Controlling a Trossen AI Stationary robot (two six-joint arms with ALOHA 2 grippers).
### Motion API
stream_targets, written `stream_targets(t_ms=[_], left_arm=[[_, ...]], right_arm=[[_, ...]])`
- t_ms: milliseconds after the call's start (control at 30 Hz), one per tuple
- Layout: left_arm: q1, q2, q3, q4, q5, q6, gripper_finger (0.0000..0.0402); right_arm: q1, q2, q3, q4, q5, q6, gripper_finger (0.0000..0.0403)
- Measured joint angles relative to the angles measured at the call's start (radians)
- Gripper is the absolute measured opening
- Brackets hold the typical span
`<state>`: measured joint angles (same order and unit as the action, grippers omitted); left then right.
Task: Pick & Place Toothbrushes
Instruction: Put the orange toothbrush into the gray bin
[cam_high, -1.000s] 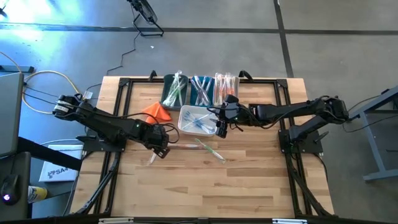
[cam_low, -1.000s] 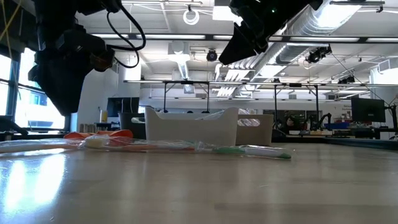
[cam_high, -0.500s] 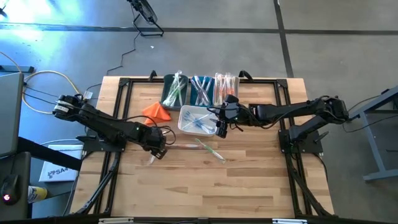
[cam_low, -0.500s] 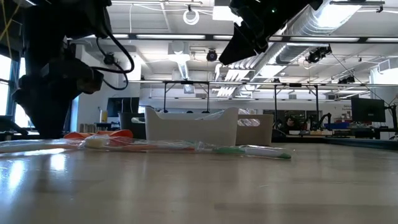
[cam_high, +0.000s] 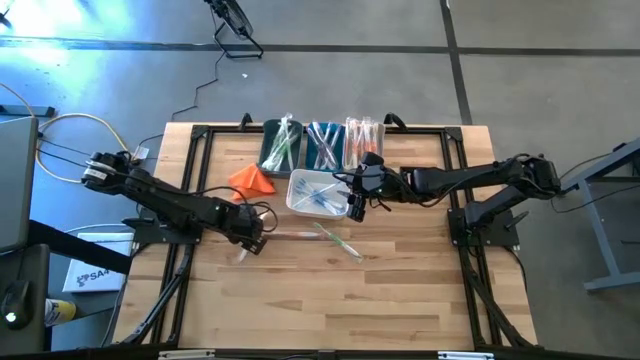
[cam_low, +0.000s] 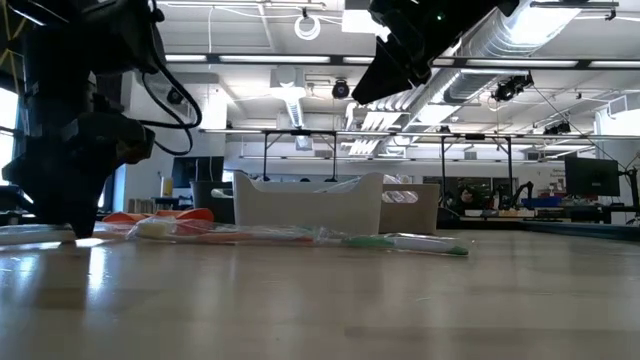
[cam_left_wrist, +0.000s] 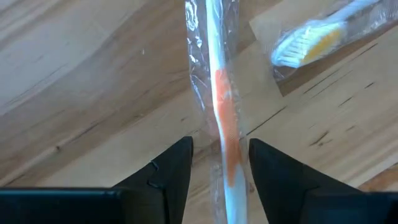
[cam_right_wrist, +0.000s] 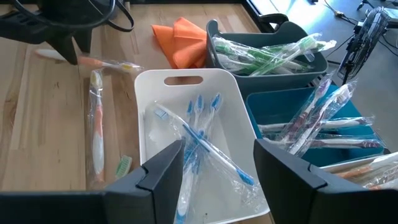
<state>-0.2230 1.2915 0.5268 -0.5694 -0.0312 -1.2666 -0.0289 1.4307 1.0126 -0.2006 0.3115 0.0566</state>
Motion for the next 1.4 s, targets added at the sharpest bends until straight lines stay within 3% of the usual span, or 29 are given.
stream_targets(t_ms=[200,700,1400], left_arm=[[0.000,0.001,-0.011,0.024,-0.001,0.003,0.0148],[0.000,0.002,-0.013,0.004,-0.009,-0.009,0.0030],[0.000,0.004,-0.013,-0.006,-0.006,-0.048,0.0020]], right_arm=[[0.000,0.000,0.000,0.000,0.000,0.000,0.0188],[0.001,0.000,0.000,0.000,0.000,0.003,0.0188],[0.003,0.000,0.000,0.001,0.000,0.003,0.0188]])
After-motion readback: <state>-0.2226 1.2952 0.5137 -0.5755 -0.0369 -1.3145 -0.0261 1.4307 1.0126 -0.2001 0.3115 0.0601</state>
